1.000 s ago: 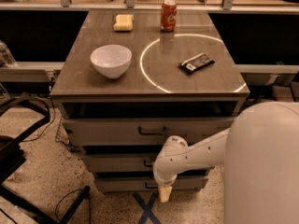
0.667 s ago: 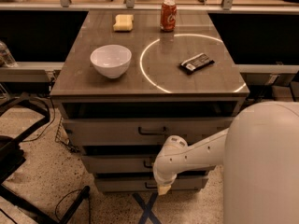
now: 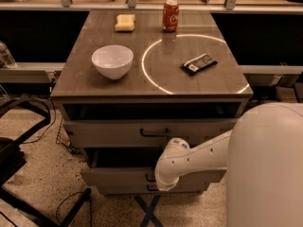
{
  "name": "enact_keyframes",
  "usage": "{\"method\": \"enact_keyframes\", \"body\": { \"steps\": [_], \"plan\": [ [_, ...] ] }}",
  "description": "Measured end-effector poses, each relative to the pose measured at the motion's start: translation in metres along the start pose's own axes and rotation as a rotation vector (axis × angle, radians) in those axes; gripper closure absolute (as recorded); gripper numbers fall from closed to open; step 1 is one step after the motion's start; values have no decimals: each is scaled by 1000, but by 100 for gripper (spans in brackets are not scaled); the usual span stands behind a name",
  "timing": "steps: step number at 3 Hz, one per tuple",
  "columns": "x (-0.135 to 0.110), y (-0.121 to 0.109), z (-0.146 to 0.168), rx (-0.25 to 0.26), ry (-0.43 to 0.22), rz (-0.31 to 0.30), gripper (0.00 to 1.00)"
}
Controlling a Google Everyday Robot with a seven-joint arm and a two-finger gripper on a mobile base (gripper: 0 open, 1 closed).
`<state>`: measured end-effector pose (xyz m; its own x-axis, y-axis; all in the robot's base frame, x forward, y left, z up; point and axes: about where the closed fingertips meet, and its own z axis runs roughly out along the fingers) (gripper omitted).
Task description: Open middle drawer
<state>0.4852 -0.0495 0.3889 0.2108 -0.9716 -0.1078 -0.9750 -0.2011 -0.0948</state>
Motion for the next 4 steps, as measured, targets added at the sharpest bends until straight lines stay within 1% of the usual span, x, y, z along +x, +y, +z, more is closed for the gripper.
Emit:
{"method": "enact_keyframes", "body": {
  "steps": [1,2,3,4],
  "plan": [
    [0,0,0,0,0,0,100],
    [-6,21,-1,-7,-15,-7,100],
    [-5,33,-10,6,-16,-2,100],
    [-5,33,-10,6,-16,-2,100]
  ]
}}
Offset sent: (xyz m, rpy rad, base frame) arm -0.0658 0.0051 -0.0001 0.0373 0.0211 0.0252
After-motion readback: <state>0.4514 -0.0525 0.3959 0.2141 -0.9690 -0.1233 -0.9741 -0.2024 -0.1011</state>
